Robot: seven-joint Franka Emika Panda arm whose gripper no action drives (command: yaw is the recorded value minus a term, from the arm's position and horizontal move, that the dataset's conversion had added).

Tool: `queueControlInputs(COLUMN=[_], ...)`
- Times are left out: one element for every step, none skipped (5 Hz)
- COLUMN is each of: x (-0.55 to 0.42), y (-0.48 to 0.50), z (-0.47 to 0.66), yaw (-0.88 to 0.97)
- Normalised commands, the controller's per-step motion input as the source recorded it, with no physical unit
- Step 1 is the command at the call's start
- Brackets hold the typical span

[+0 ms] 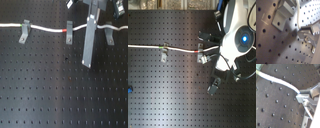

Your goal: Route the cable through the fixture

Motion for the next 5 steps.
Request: queueControlInputs(x=[0.004,-0.062,-0.085,-0.075,-0.069], y=[0.211,0.256,0.222,0.294,0.322], z=[-0.13,-0.14,-0.13,-0.09,-0.1], yaw=[-0.72,-0.75,-0.79,-0.73,-0.68])
